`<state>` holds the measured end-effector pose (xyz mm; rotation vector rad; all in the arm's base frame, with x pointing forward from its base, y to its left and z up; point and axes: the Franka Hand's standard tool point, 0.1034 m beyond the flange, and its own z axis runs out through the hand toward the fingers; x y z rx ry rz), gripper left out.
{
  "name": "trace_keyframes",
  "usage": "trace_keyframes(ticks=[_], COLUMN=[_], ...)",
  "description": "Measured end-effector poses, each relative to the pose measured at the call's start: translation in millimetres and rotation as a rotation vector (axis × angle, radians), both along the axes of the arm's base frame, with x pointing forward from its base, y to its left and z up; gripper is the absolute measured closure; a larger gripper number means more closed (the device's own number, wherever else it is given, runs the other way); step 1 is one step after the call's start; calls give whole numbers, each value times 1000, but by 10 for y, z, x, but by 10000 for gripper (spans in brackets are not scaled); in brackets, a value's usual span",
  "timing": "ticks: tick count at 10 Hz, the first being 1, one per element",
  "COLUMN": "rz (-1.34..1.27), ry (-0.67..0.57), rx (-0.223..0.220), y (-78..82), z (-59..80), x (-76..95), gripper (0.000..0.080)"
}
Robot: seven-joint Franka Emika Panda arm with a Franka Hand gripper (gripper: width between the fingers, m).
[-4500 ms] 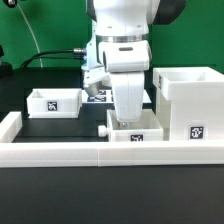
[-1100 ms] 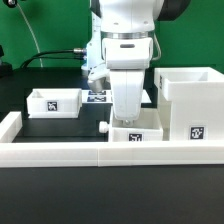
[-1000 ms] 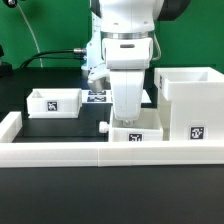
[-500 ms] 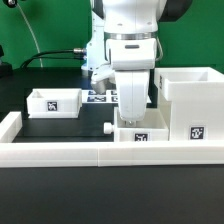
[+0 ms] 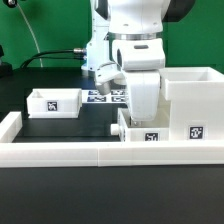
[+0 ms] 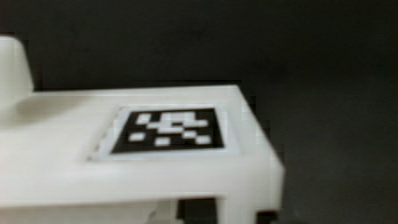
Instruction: Assemble drawer
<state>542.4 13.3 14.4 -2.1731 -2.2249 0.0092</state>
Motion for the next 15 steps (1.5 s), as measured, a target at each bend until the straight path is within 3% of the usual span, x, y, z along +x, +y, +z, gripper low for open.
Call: trace_keyframes(ticks=[3,6,9,10,11,12,13,14,15], rz=[-5,-69,-90,-91,-92,-96,-96,-95,-95], ry=[-2,-7,-6,-6,-6,-8,-7,-5,-2], rx=[0,5,5,4,4,3,0,-4,-7], y=[5,158,168,161,153,159,168,171,164], z=[-1,-2,-4,-3,8,41,104,172,222], x=[0,-3,-4,-7,-15,-13,0,12,21], gripper=[757,757,757,706,539,539,357,229,229])
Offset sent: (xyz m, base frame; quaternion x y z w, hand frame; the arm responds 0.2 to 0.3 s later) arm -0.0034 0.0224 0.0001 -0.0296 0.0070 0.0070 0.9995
